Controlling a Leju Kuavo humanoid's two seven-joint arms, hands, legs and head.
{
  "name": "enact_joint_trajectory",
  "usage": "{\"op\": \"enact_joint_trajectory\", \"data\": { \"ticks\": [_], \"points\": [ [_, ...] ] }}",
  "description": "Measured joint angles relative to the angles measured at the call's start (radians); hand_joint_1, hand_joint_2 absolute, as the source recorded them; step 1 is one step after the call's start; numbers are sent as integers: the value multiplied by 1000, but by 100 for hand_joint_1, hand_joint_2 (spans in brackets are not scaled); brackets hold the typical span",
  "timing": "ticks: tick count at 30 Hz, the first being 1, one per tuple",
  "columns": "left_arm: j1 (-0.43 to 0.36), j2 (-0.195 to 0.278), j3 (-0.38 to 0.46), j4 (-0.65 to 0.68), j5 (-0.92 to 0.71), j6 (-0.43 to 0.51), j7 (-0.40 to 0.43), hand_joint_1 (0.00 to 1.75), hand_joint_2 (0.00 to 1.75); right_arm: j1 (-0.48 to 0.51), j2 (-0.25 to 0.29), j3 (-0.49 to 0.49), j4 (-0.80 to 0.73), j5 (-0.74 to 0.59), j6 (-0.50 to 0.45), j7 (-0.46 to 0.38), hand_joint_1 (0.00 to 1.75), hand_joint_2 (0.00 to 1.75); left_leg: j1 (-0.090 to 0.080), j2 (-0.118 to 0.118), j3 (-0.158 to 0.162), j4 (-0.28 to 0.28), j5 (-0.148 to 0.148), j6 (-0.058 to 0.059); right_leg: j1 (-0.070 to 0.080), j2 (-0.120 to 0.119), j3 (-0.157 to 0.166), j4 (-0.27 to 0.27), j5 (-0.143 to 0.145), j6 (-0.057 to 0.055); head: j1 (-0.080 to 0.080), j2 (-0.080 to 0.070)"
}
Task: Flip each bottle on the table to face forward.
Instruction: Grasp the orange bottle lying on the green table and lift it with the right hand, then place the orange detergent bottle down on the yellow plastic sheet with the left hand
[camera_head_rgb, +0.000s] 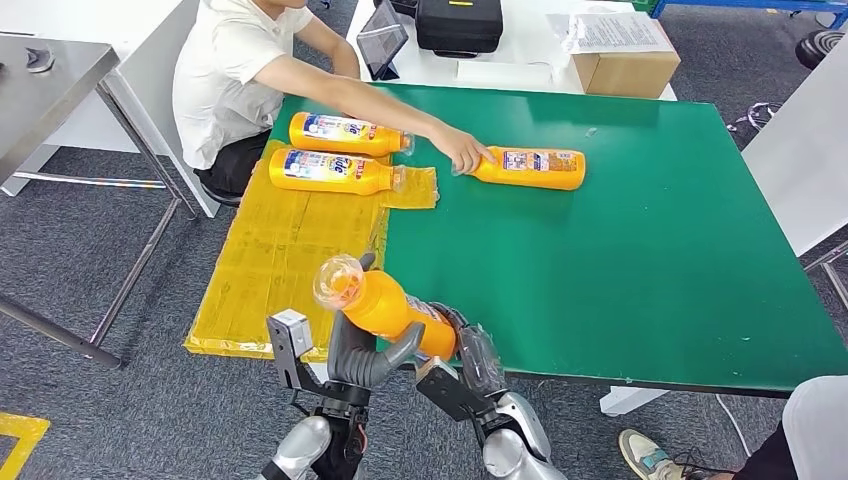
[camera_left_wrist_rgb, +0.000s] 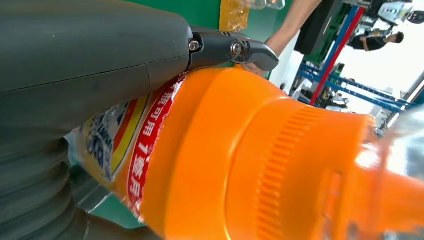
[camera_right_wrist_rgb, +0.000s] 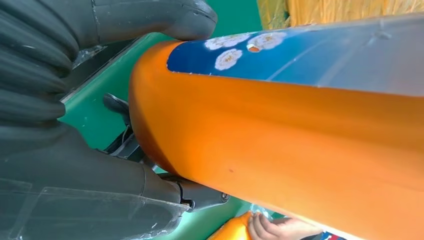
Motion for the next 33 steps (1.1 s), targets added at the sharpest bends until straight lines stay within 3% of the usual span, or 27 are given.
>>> {"op": "enact_joint_trajectory", "data": {
  "ticks": [1,2,5,6,16,21,26,30,33],
  "points": [
    [-7,-1,-1,7,-4,14,-5,175,175,-3,0,9,0,-4,-4,6,166,175,0,0,0,0,0,0,0,0,0,0,0,0,0,0],
    [-13,-3,-2,13,-10,25,-11,175,175,-5,0,16,0,-7,-6,10,157,175,0,0,0,0,0,0,0,0,0,0,0,0,0,0],
    [-24,-4,-6,21,-18,38,-24,175,175,-11,-2,30,0,-19,-8,18,35,175,0,0,0,0,0,0,0,0,0,0,0,0,0,0],
    [-26,-4,-6,22,-18,38,-27,175,175,-12,-4,34,0,-23,-7,18,2,175,0,0,0,0,0,0,0,0,0,0,0,0,0,0],
    [-45,-4,38,21,5,29,-34,175,175,5,-10,59,0,-63,-5,-38,0,175,0,0,-1,0,0,0,0,0,0,0,0,0,0,0],
    [-48,-5,90,13,-18,56,-54,175,175,19,-14,66,-2,-16,-90,-78,0,175,0,0,-1,0,0,0,0,0,-1,0,0,0,0,0],
    [-59,-5,150,5,-27,67,-55,175,175,28,-26,73,-12,177,-258,-114,0,175,0,0,-1,0,0,0,0,0,-1,0,0,0,0,0],
    [-81,-6,251,-7,18,89,-55,175,175,94,-4,-24,-129,408,-281,-193,0,175,0,0,-1,0,0,0,0,0,-1,1,0,0,0,0],
    [-101,-6,324,-11,-37,165,-93,175,175,141,23,-120,-281,479,-284,-209,0,175,0,-1,-2,0,1,0,0,-1,-2,1,0,0,0,0]
  ]
}}
